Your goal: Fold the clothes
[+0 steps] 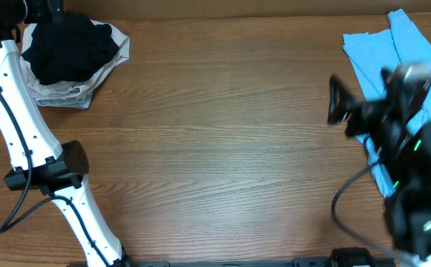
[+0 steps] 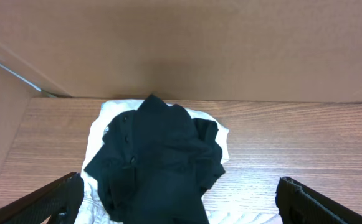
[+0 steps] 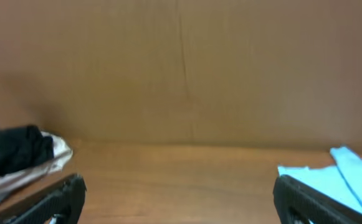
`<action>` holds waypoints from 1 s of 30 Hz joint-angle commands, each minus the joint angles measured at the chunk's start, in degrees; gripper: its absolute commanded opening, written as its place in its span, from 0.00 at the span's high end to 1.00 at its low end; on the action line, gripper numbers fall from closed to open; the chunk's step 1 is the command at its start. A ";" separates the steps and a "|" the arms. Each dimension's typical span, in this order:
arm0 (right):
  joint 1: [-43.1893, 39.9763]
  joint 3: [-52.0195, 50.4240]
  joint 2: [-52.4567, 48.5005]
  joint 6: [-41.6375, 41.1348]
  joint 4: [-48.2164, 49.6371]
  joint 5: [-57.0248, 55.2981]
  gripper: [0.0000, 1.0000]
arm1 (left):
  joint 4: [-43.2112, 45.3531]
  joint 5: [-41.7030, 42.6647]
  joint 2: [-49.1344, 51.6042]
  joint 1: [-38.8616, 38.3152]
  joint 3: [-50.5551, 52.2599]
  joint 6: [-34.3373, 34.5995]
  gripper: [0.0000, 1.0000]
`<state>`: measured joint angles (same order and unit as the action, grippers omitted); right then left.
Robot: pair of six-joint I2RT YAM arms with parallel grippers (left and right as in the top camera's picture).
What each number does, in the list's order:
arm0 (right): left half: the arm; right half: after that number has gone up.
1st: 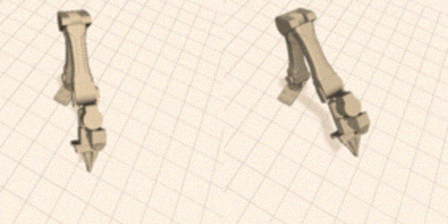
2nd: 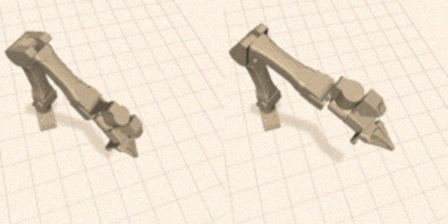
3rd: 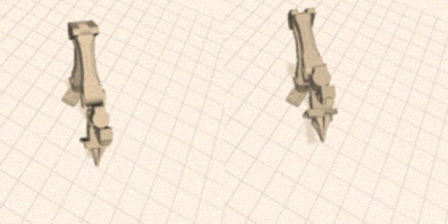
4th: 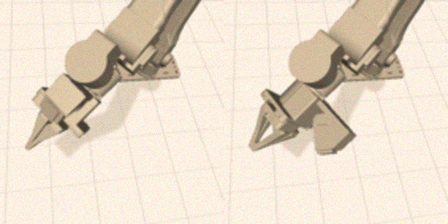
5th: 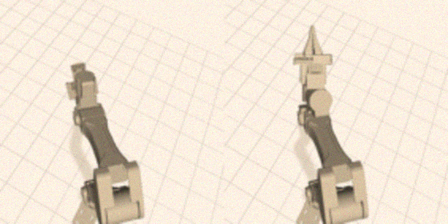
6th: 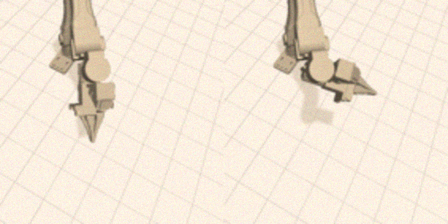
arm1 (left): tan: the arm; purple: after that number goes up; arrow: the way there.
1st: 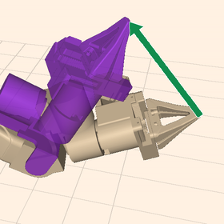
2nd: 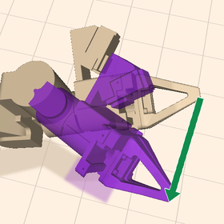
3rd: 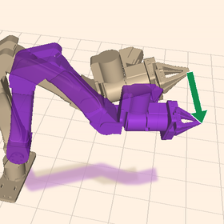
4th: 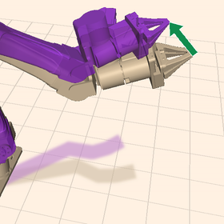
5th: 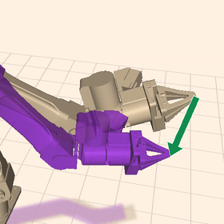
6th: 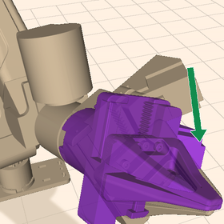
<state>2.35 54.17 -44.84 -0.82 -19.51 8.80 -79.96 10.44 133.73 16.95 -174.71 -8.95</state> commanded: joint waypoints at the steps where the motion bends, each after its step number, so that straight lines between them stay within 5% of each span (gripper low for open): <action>1: 0.26 -15.39 9.90 0.59 6.60 0.57 0.00 | 0.02 -0.13 0.15 0.26 -0.15 0.83 0.00; 7: 0.31 -39.52 27.71 0.50 16.50 5.97 0.00 | 0.02 -0.13 0.15 0.26 -0.15 0.83 0.00; 12: 1.36 -48.61 35.39 -0.87 18.47 6.32 0.00 | 0.02 -0.13 0.15 0.26 -0.15 0.83 0.00; 30: 1.86 -53.75 44.72 -0.85 16.26 6.32 0.00 | 0.02 -0.13 0.15 0.26 -0.15 0.83 0.00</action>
<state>3.90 1.06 -1.08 -1.50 -3.38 14.83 -80.14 10.44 133.75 16.97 -174.71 -8.95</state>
